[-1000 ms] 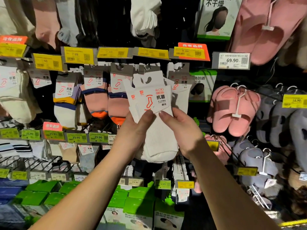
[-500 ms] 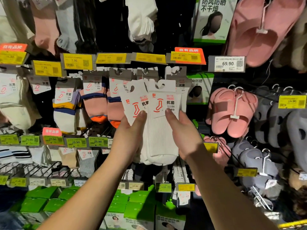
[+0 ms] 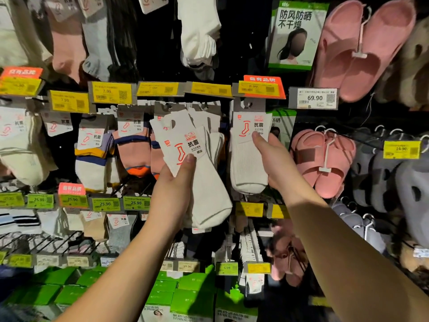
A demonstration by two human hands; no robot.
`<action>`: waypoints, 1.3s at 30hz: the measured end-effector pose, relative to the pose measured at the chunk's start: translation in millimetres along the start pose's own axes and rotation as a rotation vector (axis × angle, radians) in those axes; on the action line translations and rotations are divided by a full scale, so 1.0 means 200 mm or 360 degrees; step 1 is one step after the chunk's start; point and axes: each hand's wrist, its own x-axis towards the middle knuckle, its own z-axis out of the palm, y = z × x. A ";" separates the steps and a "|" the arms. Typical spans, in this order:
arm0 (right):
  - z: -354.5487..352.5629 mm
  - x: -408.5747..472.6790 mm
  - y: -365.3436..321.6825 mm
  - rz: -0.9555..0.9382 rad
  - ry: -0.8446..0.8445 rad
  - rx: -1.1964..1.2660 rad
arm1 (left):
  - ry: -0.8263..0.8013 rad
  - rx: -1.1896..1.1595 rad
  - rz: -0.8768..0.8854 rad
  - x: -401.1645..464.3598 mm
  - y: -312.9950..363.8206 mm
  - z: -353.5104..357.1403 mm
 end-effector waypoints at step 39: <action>0.14 -0.34 0.15 -0.0251 -0.0091 -0.0228 | -0.0152 -0.0278 -0.0095 -0.01 -0.07 0.06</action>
